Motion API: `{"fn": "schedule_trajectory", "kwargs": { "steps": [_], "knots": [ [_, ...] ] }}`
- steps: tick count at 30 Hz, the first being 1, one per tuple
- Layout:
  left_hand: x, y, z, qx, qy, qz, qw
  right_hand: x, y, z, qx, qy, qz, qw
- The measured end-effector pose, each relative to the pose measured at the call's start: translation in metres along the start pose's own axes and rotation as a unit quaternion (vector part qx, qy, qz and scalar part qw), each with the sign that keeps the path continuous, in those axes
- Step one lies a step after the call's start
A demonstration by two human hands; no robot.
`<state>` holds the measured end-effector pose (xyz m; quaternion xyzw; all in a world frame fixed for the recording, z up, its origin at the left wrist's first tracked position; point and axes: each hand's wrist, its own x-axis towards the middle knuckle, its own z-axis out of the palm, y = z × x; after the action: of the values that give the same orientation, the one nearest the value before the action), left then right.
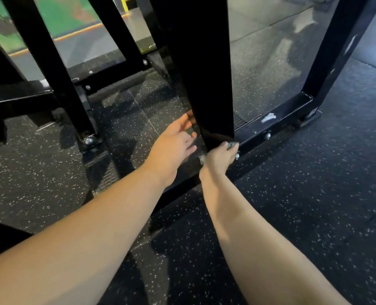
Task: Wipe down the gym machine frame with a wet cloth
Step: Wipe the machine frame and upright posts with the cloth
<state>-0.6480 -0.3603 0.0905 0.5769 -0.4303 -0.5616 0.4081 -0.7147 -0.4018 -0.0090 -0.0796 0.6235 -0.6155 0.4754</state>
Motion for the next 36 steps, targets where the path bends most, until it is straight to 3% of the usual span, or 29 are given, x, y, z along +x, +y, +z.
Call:
{"fn": "schedule_trajectory", "kwargs": {
  "steps": [3, 5, 6, 9, 10, 13, 15, 17, 18, 21, 22, 24, 27, 29, 31, 34, 36],
  "knots": [
    [0.002, 0.001, -0.003, -0.009, 0.018, -0.01, 1.0, -0.029, -0.032, 0.021, 0.014, -0.039, -0.236, 0.971],
    [0.003, 0.006, -0.008, -0.025, 0.037, -0.014, 0.999, -0.031, -0.034, 0.022, 0.007, -0.045, -0.327, 0.944],
    [0.003, 0.009, -0.009, -0.024, 0.044, -0.014, 0.999, -0.024, -0.028, 0.02, 0.003, -0.033, -0.321, 0.947],
    [-0.002, 0.027, -0.004, -0.006, 0.052, -0.015, 0.999, -0.015, -0.025, 0.012, 0.024, -0.006, -0.121, 0.992],
    [-0.005, 0.032, -0.003, -0.005, 0.056, -0.009, 0.998, -0.021, -0.033, 0.012, 0.027, -0.012, -0.09, 0.995],
    [-0.012, 0.049, -0.006, -0.011, 0.078, 0.027, 0.997, -0.061, -0.076, 0.032, 0.026, -0.059, -0.215, 0.974],
    [-0.018, 0.066, -0.01, -0.035, 0.077, 0.068, 0.994, -0.083, -0.101, 0.045, 0.024, -0.082, -0.343, 0.935],
    [-0.022, 0.087, -0.014, -0.065, 0.074, 0.109, 0.989, -0.087, -0.103, 0.048, 0.012, -0.085, -0.417, 0.905],
    [-0.028, 0.101, -0.016, -0.069, 0.072, 0.127, 0.987, -0.084, -0.1, 0.046, 0.013, -0.078, -0.415, 0.906],
    [-0.041, 0.131, -0.021, -0.059, 0.063, 0.162, 0.983, -0.077, -0.095, 0.039, 0.052, -0.052, -0.23, 0.97],
    [-0.046, 0.14, -0.022, -0.055, 0.061, 0.166, 0.983, -0.085, -0.101, 0.042, 0.042, -0.055, -0.207, 0.976],
    [-0.055, 0.161, -0.026, -0.063, 0.066, 0.173, 0.981, -0.114, -0.137, 0.056, 0.029, -0.077, -0.272, 0.959],
    [-0.065, 0.185, -0.032, -0.091, 0.076, 0.18, 0.976, -0.159, -0.195, 0.077, 0.039, -0.108, -0.417, 0.901],
    [-0.07, 0.195, -0.036, -0.094, 0.058, 0.189, 0.976, -0.167, -0.196, 0.077, 0.014, -0.099, -0.499, 0.861],
    [-0.076, 0.199, -0.038, -0.097, 0.057, 0.182, 0.977, -0.151, -0.173, 0.064, 0.002, -0.081, -0.471, 0.878],
    [-0.082, 0.21, -0.041, -0.082, 0.07, 0.175, 0.979, -0.15, -0.171, 0.053, 0.046, -0.105, -0.313, 0.943],
    [-0.081, 0.22, -0.042, -0.068, 0.081, 0.19, 0.976, -0.165, -0.201, 0.067, 0.042, -0.124, -0.344, 0.93]
  ]
}}
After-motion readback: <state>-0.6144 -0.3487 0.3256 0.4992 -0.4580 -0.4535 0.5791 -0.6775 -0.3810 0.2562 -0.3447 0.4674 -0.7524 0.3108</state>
